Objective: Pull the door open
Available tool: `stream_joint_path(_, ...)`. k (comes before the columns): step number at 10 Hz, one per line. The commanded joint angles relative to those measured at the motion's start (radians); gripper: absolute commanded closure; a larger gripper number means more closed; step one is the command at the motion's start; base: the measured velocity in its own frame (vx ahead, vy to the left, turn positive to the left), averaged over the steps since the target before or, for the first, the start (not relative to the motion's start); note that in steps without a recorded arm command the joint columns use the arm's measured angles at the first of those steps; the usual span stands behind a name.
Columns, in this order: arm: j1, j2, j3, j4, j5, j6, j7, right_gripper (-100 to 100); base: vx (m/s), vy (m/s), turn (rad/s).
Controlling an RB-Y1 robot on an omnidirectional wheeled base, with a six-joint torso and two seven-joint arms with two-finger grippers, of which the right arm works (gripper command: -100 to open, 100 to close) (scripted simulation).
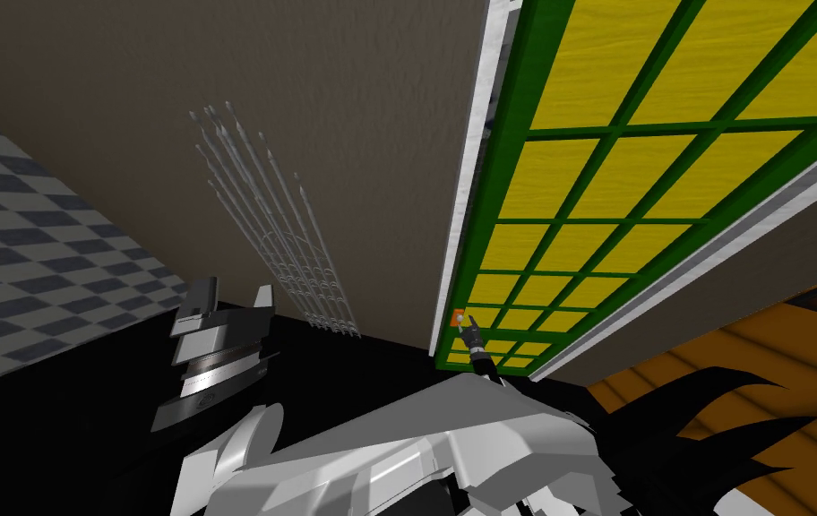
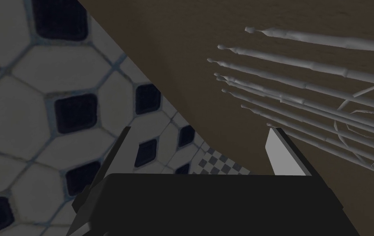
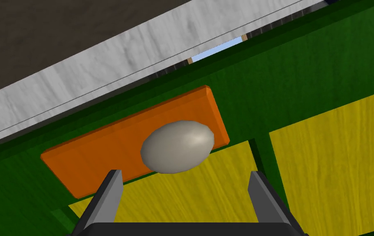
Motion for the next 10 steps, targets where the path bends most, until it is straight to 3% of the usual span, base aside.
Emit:
stream_joint_path(1, -0.007, 0.009, -0.002, -0.005, -0.012, 0.008, -0.049, -100, -0.096, 0.004, 0.04)
stream_joint_path(10, -0.063, 0.048, -0.011, 0.012, -0.07, 0.026, -0.262, -100, -0.072, -0.013, 0.043)
